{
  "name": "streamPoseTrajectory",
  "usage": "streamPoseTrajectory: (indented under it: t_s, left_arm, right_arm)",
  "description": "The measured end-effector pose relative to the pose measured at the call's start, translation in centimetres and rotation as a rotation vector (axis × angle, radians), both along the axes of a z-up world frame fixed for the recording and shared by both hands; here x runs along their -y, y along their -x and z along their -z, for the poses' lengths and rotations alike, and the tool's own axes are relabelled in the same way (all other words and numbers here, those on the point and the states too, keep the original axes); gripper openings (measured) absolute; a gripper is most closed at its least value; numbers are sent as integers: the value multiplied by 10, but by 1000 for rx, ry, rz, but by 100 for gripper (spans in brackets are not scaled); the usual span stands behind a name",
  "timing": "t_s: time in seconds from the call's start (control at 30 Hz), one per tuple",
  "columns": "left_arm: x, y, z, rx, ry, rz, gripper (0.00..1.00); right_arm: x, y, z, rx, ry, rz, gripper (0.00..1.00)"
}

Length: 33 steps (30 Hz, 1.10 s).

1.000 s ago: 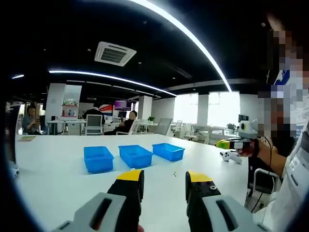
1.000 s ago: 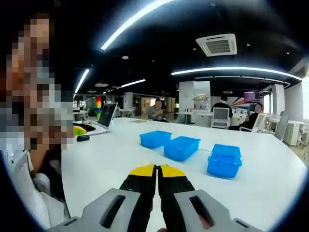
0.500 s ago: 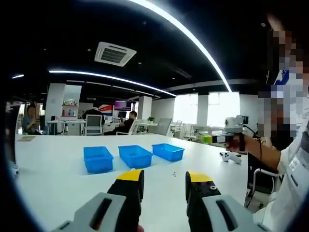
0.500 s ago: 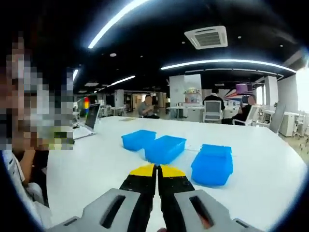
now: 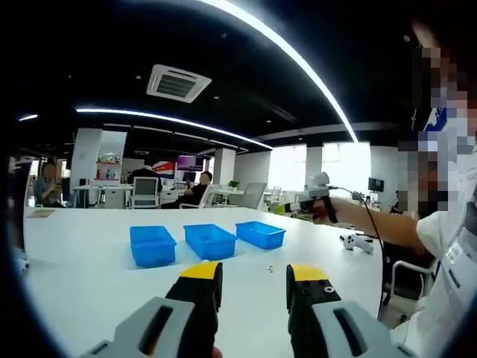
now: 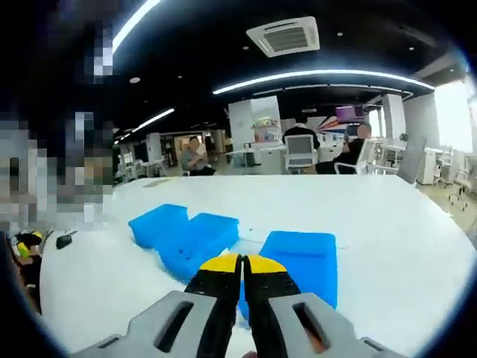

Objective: Pick up the resistors one by one and place each resistor into its matching bin, sorting the parts by color and model until every resistor is separated into the correct bin for its type

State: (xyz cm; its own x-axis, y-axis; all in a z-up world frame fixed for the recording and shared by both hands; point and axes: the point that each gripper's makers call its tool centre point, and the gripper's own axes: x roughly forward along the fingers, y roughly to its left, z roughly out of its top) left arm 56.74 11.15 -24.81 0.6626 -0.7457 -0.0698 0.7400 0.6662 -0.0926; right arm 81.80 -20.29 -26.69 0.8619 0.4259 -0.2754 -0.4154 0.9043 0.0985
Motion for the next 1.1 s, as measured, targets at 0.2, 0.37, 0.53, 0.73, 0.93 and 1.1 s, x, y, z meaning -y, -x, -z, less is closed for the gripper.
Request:
streamPoseTrajectory:
  t_s: [0.2,0.37,0.53,0.73,0.93,1.1]
  left_arm:
    - [-2,-1,1,-4,3,-1,36]
    - [-1,0,0,0,4,2,36]
    - [0,1,0,0,2,3,36]
    - [1,1,0,1,1,4,36]
    - [1,0,1,-1,-1,6,36]
    - [0,0,1,0,0,4,36]
  right_arm:
    - [27,-32,16,-29,9,73,5]
    - [23,-27,18,-34,5,89,5]
    - [28,-29,14,-18,38,107,23]
    - [29,-26,10,3,56,109,38]
    - [16,-7,3,33,68,64,36]
    - [-2,26,-14,73,40,-10,36]
